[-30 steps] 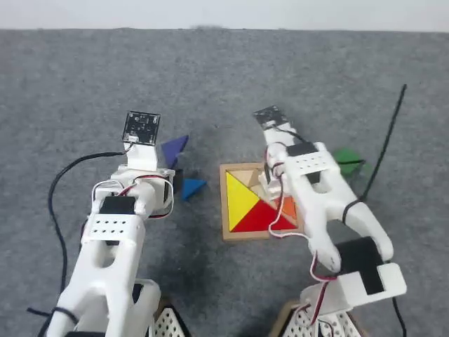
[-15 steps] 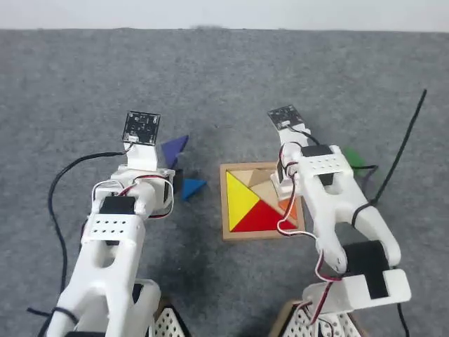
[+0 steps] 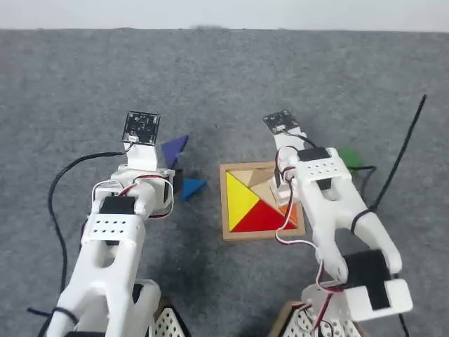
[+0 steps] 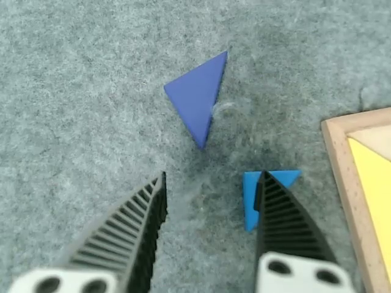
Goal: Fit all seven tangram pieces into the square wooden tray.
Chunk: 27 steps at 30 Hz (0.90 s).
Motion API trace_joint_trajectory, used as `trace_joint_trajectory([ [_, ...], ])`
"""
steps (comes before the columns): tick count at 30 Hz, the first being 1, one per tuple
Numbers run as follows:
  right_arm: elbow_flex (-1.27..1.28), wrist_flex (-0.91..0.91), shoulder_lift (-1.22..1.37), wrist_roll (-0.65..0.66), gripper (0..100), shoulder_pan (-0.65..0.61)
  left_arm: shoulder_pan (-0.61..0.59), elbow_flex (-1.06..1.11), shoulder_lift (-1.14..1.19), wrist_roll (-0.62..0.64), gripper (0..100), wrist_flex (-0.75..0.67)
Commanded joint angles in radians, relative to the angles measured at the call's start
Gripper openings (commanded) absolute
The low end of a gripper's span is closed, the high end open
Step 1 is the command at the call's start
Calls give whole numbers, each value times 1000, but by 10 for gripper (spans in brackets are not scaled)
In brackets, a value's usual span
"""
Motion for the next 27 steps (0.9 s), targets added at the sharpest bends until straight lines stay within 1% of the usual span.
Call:
trace_joint_trajectory([
  [1, -20, 4, -65, -15, 84, -10, 8, -8, -31, -14, 224, -31],
  [4, -104, 16, -128, -66, 84, -16, 9, -8, -31, -14, 224, -31],
  [7, -242, 59, -91, -80, 84, -38, 9, -8, -31, -14, 224, -31],
  [13, -532, 120, 197, -80, 84, -73, 9, -7, -31, -14, 224, -31],
  [16, -632, 154, 314, -80, 84, -110, 8, -7, -31, -14, 224, -31],
  [18, -663, 170, 357, -80, 84, -153, 8, -7, -31, -14, 224, -31],
  [22, -664, 170, 364, -81, 84, -242, 8, -7, -31, -14, 224, -31],
  [27, -637, 162, 380, -83, 84, -286, 8, -7, -31, -14, 224, -31],
])
